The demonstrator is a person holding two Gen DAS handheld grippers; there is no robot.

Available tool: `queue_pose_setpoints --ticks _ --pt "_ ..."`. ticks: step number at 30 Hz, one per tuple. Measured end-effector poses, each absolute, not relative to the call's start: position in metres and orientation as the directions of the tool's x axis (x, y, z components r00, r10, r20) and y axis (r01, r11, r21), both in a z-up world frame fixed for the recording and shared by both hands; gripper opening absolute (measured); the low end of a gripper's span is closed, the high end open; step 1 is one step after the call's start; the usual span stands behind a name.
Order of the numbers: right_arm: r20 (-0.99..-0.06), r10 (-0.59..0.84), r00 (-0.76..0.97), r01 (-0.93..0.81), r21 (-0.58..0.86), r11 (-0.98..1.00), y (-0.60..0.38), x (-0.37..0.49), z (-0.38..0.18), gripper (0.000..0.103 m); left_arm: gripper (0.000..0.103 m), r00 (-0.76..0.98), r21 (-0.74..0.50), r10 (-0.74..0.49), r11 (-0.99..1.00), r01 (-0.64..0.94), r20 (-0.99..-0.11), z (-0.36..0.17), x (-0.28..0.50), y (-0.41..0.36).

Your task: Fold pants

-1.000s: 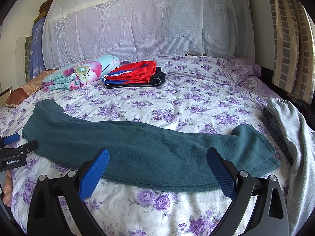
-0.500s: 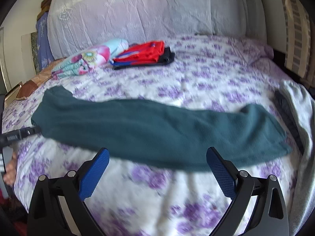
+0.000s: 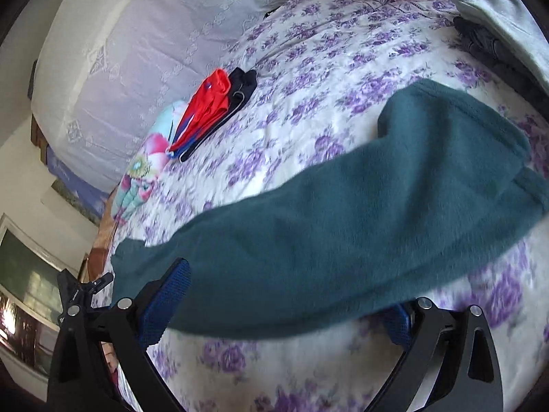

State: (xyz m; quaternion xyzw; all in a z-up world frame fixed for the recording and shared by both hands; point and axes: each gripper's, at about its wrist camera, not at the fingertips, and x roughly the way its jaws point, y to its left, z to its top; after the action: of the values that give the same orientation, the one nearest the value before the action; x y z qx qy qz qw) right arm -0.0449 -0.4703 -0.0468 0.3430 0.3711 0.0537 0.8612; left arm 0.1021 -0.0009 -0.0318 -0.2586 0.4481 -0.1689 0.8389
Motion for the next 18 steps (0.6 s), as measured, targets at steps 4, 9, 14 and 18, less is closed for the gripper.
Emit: queue_pose_setpoints --ticks 4,9,14,18 --pt "-0.56 0.27 0.783 0.187 0.627 0.756 -0.482 -0.046 -0.038 0.037 0.098 0.524 -0.719 -0.622 0.694 0.026 -0.582 -0.032 0.115 0.019" --pt "-0.461 0.293 0.838 0.167 0.726 0.667 -0.512 -0.052 -0.04 0.005 0.098 0.506 -0.775 -0.684 0.63 0.048 -0.525 -0.03 0.11 0.028" --pt "-0.36 0.089 0.929 0.156 0.596 0.788 -0.526 -0.089 0.02 0.004 0.098 0.484 -0.766 -0.698 0.638 0.085 -0.528 -0.026 0.081 0.021" --pt "-0.335 -0.159 0.929 0.333 0.566 0.754 -0.569 -0.112 0.023 0.005 0.098 0.452 -0.726 -0.689 0.677 0.12 -0.567 -0.028 0.057 -0.003"
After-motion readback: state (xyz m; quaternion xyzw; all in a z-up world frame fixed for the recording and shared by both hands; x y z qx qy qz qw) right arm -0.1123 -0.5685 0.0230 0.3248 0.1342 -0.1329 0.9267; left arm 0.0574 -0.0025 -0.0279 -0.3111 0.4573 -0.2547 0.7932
